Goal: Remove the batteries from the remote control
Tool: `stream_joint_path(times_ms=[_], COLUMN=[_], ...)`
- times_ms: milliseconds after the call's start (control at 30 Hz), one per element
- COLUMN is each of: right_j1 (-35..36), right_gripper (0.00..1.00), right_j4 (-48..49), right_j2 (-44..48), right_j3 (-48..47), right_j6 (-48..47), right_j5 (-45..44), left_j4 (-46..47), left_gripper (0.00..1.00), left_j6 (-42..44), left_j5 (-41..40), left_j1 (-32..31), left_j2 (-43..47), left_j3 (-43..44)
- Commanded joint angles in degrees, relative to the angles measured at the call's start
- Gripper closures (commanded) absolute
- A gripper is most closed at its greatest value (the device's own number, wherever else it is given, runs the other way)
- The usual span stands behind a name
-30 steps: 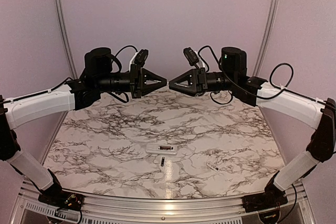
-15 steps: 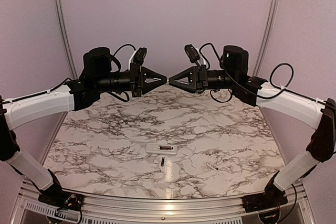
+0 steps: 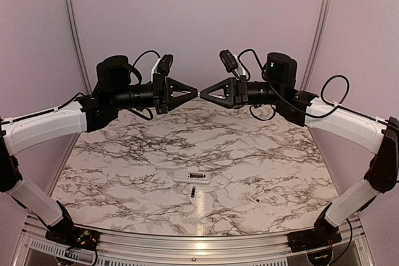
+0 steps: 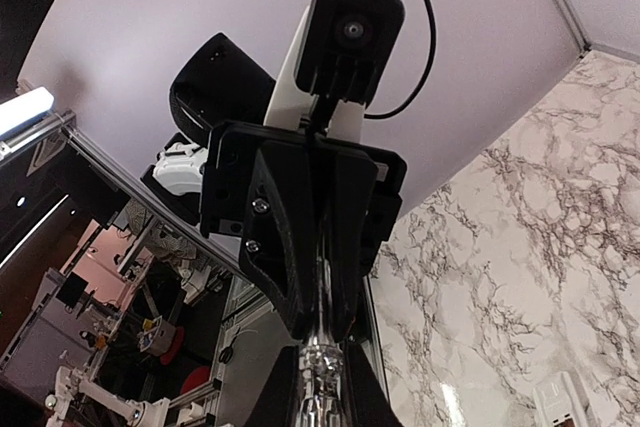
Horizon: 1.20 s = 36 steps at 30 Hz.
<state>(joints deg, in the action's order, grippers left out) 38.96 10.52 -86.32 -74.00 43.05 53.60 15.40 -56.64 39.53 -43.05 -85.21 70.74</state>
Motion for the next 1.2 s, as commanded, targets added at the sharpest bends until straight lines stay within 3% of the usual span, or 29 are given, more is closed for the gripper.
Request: stream_joint_path(times_ms=[0, 133, 233, 300, 533, 733, 1033, 1167], right_j1=[0.7, 0.6, 0.5, 0.3, 0.1, 0.2, 0.2, 0.2], right_gripper=[1.00, 1.00, 1.00, 1.00, 1.00, 1.00, 1.00, 1.00], right_j4=[-1.1, -4.3, -8.9, -13.9, -30.5, -40.4, -47.4, -47.3], right_j2=[1.5, 1.4, 1.6, 1.6, 0.8, -1.5, -5.9, -5.6], right_j3=[-0.5, -0.7, -1.4, -2.2, -6.3, -9.1, -11.4, -10.1], right_j6=[-0.5, -3.4, -7.0, -10.0, -23.0, -32.0, -37.3, -36.9], right_j5=[-1.0, -1.3, -2.3, -3.8, -10.3, -16.3, -23.5, -24.3], left_j4=[-1.4, -3.5, -6.1, -7.4, -14.8, -26.9, -28.2, -28.6], left_gripper=[0.87, 0.45, 0.31, 0.28, 0.27, 0.37, 0.50, 0.51], left_j6=[1.2, 2.6, 4.0, 4.6, 6.2, 8.8, 9.8, 10.6], left_j5=[-3.2, -4.4, -6.1, -7.1, -12.6, -17.0, -14.8, -14.9], left_j1=[0.4, 0.4, 0.4, 0.6, 0.8, 0.6, -3.3, -5.0], left_j2=[0.7, 1.6, 3.3, 4.7, 10.7, 13.5, 8.5, 5.1], left_j3=[-1.0, -1.1, -2.1, -4.1, -11.8, -16.2, -23.5, -24.5])
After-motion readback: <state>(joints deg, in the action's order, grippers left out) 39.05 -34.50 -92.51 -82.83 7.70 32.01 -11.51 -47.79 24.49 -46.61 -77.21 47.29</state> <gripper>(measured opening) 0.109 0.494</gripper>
